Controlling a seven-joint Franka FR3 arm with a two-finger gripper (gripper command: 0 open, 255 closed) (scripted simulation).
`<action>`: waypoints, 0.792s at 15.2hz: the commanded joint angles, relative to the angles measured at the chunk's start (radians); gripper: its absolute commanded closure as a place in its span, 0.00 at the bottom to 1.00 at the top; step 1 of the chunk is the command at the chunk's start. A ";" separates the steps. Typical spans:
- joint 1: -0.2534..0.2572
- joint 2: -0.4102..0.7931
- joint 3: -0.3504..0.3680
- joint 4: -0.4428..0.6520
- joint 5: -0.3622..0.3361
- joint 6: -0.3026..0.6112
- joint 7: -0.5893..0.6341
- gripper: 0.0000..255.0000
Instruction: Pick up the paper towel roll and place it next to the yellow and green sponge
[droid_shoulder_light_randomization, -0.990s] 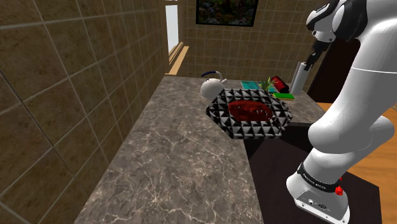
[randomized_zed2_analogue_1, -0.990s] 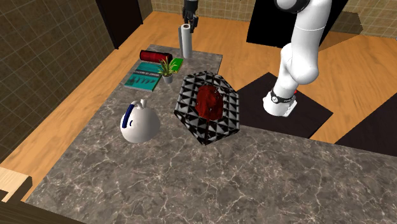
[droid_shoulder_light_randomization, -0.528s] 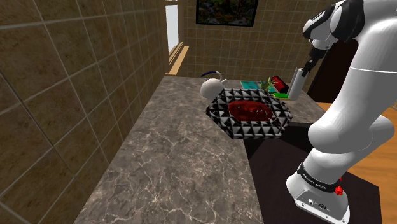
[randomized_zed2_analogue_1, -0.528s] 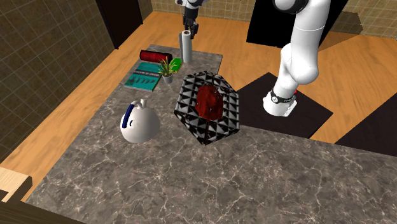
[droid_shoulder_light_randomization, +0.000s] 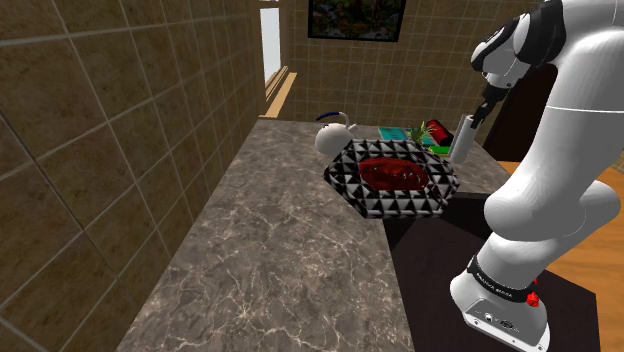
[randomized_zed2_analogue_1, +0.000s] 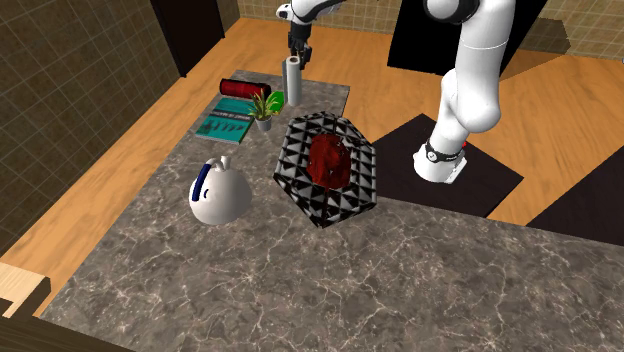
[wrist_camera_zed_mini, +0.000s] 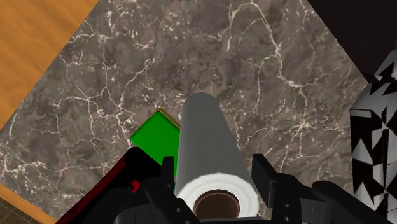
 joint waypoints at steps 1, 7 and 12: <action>0.000 0.001 0.000 -0.003 0.001 0.004 -0.001 1.00; 0.000 0.001 0.000 -0.003 0.001 0.004 -0.001 0.00; 0.004 -0.017 -0.004 0.011 -0.014 -0.023 0.009 0.00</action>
